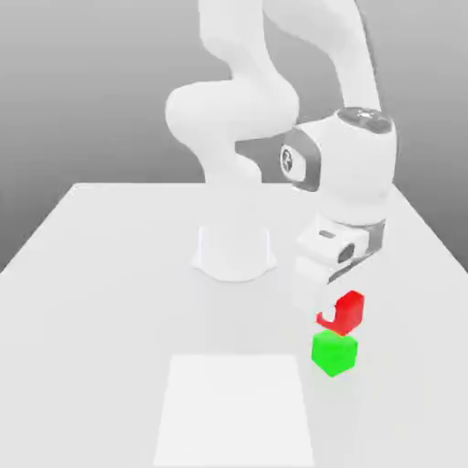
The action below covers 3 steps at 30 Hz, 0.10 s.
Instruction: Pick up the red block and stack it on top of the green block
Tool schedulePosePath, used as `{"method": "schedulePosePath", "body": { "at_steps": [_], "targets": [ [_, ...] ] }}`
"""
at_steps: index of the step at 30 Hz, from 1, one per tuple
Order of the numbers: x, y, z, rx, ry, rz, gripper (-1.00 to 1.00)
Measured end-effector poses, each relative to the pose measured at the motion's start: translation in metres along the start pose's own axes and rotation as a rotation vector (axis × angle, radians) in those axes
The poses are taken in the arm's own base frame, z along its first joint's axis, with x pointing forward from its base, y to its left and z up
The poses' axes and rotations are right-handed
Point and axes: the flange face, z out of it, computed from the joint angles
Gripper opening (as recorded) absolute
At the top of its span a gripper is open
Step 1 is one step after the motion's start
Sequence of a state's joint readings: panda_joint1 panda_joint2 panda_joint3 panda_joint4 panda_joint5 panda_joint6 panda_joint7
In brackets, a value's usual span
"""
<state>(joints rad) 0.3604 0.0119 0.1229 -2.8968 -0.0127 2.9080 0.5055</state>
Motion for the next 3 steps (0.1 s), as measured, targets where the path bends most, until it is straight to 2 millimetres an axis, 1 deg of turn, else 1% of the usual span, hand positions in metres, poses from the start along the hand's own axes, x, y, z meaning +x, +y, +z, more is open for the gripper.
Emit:
{"method": "schedulePosePath", "body": {
  "at_steps": [1,3],
  "targets": [
    [-0.0005,0.0002,0.0047,0.0,0.0,0.0,1.0],
    [-0.0006,0.0,0.0047,0.0,0.0,-0.001,1.0]
  ]
}}
